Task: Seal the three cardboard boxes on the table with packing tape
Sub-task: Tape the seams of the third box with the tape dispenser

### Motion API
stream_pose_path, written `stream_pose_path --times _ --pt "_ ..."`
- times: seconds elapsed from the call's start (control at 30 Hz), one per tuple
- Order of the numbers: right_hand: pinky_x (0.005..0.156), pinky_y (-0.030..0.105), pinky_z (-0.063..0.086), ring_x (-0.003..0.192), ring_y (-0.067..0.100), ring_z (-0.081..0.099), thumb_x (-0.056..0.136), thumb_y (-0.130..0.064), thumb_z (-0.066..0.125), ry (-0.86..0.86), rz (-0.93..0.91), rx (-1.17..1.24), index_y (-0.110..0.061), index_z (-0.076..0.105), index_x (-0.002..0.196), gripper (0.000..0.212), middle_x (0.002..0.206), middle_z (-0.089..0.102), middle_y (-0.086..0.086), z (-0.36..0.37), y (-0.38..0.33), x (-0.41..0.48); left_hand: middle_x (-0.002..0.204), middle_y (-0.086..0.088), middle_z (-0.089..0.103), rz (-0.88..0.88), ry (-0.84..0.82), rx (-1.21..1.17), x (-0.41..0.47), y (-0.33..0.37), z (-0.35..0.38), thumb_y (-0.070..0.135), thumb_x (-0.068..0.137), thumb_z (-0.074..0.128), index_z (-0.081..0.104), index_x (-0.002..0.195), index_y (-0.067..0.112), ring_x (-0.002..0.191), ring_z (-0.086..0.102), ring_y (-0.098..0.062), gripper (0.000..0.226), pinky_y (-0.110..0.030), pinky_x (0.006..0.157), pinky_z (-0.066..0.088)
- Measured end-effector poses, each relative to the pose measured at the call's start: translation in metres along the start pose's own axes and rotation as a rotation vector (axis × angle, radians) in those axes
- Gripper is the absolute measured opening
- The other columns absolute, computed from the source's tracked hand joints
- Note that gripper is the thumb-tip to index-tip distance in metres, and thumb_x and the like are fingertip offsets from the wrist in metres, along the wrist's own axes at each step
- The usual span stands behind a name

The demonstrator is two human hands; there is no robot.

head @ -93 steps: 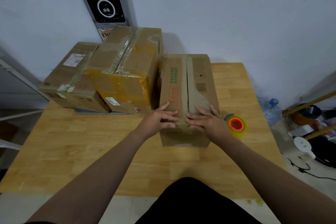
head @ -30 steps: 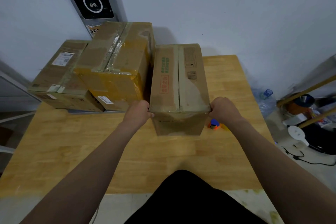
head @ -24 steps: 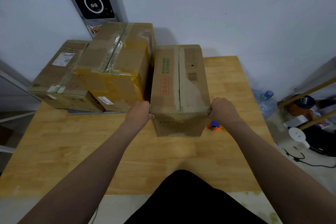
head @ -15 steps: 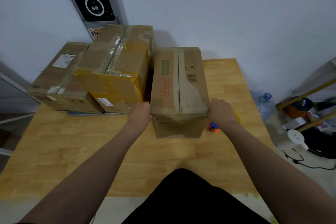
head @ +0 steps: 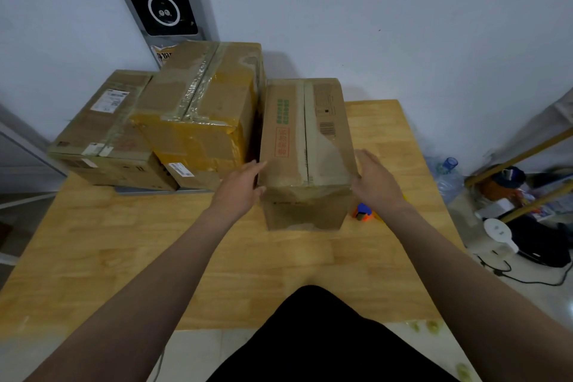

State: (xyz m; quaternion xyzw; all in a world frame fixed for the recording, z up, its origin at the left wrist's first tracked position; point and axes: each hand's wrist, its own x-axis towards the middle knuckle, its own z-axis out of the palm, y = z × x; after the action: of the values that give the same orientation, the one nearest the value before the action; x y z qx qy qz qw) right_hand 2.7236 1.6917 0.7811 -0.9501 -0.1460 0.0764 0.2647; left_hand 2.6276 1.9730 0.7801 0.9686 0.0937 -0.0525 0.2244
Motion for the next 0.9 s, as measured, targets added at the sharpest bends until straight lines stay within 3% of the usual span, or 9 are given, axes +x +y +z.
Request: stream_pose_path --times 0.07,0.13,0.23,0.3,0.37,0.47,0.57,0.77,0.9 --pt "0.120 0.046 0.028 0.142 0.036 0.039 0.098 -0.017 0.051 -0.022 -0.344 -0.024 -0.009 0.045 0.147 0.051 0.152 0.046 0.014 0.008 -0.014 -0.004 0.167 0.004 0.026 0.147 0.043 0.022 -0.002 0.018 0.007 0.023 0.103 0.058 0.035 0.158 0.029 0.155 0.022 -0.022 0.060 -0.049 0.124 0.026" --pt "0.121 0.047 0.018 0.151 0.031 0.024 0.104 -0.032 0.039 -0.146 -0.457 -0.182 -0.012 0.040 0.152 0.052 0.160 0.036 0.008 0.027 -0.025 -0.009 0.171 0.004 0.012 0.228 -0.071 0.119 -0.002 0.035 0.021 0.034 0.108 0.045 0.024 0.162 0.026 0.158 0.005 -0.021 0.058 -0.055 0.126 0.013" --pt "0.124 0.049 0.008 0.156 0.016 0.001 0.095 -0.062 0.002 -0.194 -0.368 -0.383 -0.024 0.019 0.161 0.078 0.169 0.011 -0.005 0.051 -0.021 -0.020 0.170 0.001 -0.017 0.179 -0.197 0.270 -0.004 0.039 0.040 0.055 0.108 0.021 -0.004 0.164 0.021 0.155 -0.021 -0.019 0.070 -0.052 0.126 -0.007" --pt "0.125 0.045 0.006 0.156 0.017 0.000 0.092 -0.065 -0.002 -0.120 -0.263 -0.363 -0.020 0.016 0.161 0.084 0.170 0.007 -0.002 0.052 -0.008 -0.022 0.167 -0.002 -0.026 0.122 -0.178 0.210 -0.006 0.033 0.045 0.060 0.106 0.016 -0.010 0.163 0.018 0.152 -0.028 -0.018 0.076 -0.048 0.126 -0.010" --pt "0.125 0.046 0.008 0.156 0.019 -0.002 0.100 -0.061 0.009 -0.092 -0.147 -0.318 -0.014 0.013 0.161 0.078 0.170 0.003 0.002 0.048 0.001 -0.019 0.165 -0.003 -0.030 0.054 -0.164 0.105 -0.006 0.029 0.045 0.063 0.105 0.019 -0.012 0.162 0.016 0.150 -0.032 -0.017 0.080 -0.047 0.126 -0.007" --pt "0.126 0.046 0.007 0.156 0.030 -0.004 0.107 -0.049 0.026 -0.055 -0.090 -0.261 0.000 0.014 0.159 0.073 0.168 0.002 0.017 0.052 -0.001 -0.013 0.164 -0.004 -0.035 -0.086 -0.065 -0.116 -0.002 0.033 0.049 0.060 0.104 0.034 -0.011 0.162 0.015 0.152 -0.029 -0.021 0.086 -0.048 0.127 0.003" --pt "0.124 0.054 0.004 0.152 0.046 -0.007 0.107 -0.047 0.030 -0.088 -0.029 -0.190 0.008 0.009 0.156 0.077 0.165 -0.005 0.028 0.058 -0.002 -0.005 0.165 -0.007 -0.032 -0.229 -0.035 -0.265 0.008 0.036 0.051 0.059 0.100 0.048 -0.014 0.162 0.022 0.157 -0.009 -0.032 0.095 -0.051 0.126 0.017" --pt "0.123 0.052 0.009 0.152 0.044 0.001 0.103 -0.050 0.040 -0.132 -0.004 -0.056 -0.001 0.001 0.159 0.084 0.166 -0.015 0.019 0.050 0.005 0.024 0.167 -0.007 -0.011 -0.199 -0.088 -0.221 0.044 0.034 0.050 0.064 0.095 0.054 -0.014 0.162 0.028 0.151 0.023 -0.034 0.102 -0.051 0.120 0.033" --pt "0.120 0.053 0.015 0.149 0.046 0.008 0.103 -0.052 0.040 -0.141 0.035 0.007 -0.008 -0.001 0.161 0.083 0.167 -0.018 0.013 0.042 0.008 0.050 0.162 -0.006 -0.002 -0.191 -0.072 -0.216 0.072 0.041 0.048 0.063 0.096 0.054 -0.012 0.162 0.027 0.145 0.032 -0.032 0.100 -0.050 0.117 0.039"
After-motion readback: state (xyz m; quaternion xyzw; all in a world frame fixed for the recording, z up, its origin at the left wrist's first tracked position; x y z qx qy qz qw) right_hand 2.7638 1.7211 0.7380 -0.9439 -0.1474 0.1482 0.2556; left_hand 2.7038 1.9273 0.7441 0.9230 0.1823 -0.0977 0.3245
